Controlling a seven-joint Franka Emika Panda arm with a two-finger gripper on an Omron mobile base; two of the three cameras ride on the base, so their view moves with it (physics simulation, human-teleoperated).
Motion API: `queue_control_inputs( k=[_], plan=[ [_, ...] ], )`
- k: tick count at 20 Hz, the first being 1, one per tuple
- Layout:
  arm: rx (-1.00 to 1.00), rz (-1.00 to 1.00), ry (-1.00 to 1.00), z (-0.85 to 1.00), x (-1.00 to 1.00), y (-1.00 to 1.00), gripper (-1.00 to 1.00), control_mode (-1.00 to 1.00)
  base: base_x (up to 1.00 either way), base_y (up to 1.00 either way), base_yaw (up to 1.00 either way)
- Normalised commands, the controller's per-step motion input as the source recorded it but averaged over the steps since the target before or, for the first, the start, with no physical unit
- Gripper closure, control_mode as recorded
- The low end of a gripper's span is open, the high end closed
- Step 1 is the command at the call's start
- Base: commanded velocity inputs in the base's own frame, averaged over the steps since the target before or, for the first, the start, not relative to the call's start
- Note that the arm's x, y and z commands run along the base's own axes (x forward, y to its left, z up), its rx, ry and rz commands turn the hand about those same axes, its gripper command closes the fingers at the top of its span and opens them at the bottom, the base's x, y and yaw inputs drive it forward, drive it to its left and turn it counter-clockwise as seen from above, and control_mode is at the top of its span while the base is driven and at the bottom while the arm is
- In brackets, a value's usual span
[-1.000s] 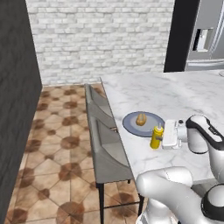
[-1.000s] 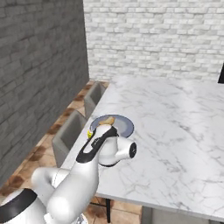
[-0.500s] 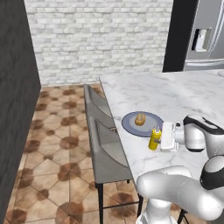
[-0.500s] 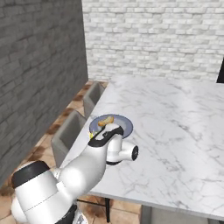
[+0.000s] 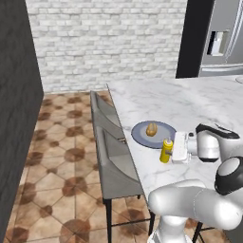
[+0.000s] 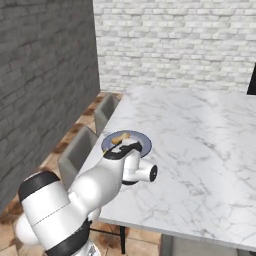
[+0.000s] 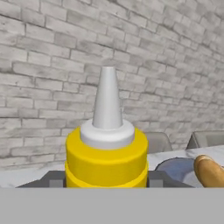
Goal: Move the hot dog bun to the plate on the dining table and place the condiment next to that plate. Then navigate to the fridge and take the sausage and place it on the plate as well.
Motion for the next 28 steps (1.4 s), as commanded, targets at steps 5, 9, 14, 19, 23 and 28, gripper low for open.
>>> queue_control_inputs(
  k=[5, 9, 14, 19, 23, 28],
  plan=[
    [0.0, 0.01, 0.0, -0.18, 0.18, -0.07, 1.0, -1.0, 0.0, 0.0, 0.0],
    [-0.01, 0.01, 0.0, -0.32, 0.18, -0.01, 1.0, -1.0, 0.0, 0.0, 0.0],
    [0.0, 0.02, 0.0, -0.33, 0.05, -0.04, -1.0, -1.0, 0.0, 0.0, 0.0],
    [0.0, 0.01, -0.01, -0.1, 0.0, -0.09, -1.0, -1.0, 0.0, 0.0, 0.0],
    [0.0, 0.0, 0.0, 0.0, -0.1, -0.01, -1.0, -1.0, 0.0, 0.0, 0.0],
    [0.0, 0.0, 0.0, 0.0, -0.13, 0.0, -1.0, -1.0, 0.0, 0.0, 0.0]
  ],
)
